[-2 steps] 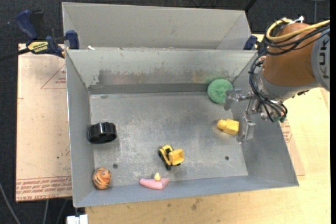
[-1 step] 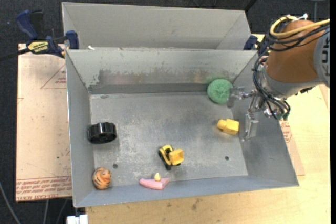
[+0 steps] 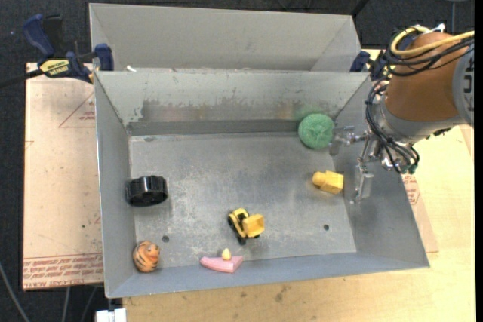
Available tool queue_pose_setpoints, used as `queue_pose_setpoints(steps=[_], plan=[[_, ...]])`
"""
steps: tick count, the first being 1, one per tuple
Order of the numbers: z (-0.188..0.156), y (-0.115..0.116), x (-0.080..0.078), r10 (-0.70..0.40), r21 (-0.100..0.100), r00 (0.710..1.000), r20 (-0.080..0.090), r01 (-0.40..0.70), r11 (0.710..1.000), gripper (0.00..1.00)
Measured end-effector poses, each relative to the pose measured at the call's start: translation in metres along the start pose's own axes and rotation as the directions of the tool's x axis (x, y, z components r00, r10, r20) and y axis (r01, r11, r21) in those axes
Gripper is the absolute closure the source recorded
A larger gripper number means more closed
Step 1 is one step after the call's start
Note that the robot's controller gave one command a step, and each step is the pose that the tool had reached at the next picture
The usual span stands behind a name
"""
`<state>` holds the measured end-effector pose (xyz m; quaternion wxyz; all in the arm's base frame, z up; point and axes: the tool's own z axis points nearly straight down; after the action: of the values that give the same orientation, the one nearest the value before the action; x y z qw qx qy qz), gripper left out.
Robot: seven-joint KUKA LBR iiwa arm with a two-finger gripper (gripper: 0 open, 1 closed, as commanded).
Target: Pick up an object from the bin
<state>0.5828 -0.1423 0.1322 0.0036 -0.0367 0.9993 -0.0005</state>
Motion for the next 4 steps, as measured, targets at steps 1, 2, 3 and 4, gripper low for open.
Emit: queue_pose_setpoints(steps=[1, 2, 3, 4], plan=[[0.0658, -0.0071, 0.0048, 0.017, -0.004, 1.0, -0.01, -0.018, 1.0, 0.0], [0.0622, -0.0098, 0.0005, -0.004, -0.001, 1.0, -0.004, 0.004, 1.0, 1.0], [0.0621, -0.0099, 0.0004, -0.005, -0.001, 1.0, -0.004, 0.005, 1.0, 1.0], [0.0607, -0.0096, 0.0006, -0.005, -0.002, 1.0, -0.005, 0.005, 1.0, 1.0]])
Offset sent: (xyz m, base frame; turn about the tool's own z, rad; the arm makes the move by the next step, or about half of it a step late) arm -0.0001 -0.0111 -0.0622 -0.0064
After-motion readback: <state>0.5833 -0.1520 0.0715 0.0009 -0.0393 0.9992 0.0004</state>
